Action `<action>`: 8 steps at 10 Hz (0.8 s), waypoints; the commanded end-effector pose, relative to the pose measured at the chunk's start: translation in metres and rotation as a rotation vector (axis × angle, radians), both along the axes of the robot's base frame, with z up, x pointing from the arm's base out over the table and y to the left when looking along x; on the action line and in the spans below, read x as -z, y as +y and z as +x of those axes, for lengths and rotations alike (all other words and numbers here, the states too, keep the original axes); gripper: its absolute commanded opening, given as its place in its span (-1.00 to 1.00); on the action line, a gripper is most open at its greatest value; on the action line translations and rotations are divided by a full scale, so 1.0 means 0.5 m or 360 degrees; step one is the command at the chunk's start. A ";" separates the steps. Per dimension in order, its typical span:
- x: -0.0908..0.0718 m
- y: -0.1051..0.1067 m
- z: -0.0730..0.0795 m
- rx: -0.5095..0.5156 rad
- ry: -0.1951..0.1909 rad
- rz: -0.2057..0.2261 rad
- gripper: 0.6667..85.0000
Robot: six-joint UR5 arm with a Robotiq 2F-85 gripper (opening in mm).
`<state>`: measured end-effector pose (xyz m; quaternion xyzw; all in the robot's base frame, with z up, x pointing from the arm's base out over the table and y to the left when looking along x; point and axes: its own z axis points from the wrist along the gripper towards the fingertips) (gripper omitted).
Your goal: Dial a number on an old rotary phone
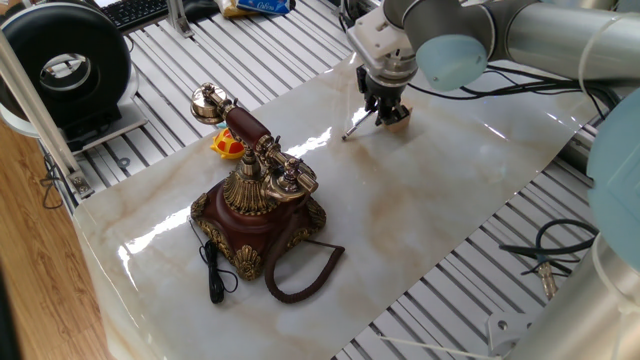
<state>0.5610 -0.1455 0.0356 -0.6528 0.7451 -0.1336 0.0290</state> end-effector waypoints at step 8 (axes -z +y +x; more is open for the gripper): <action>-0.060 0.013 0.016 0.0055 0.0002 0.0000 0.00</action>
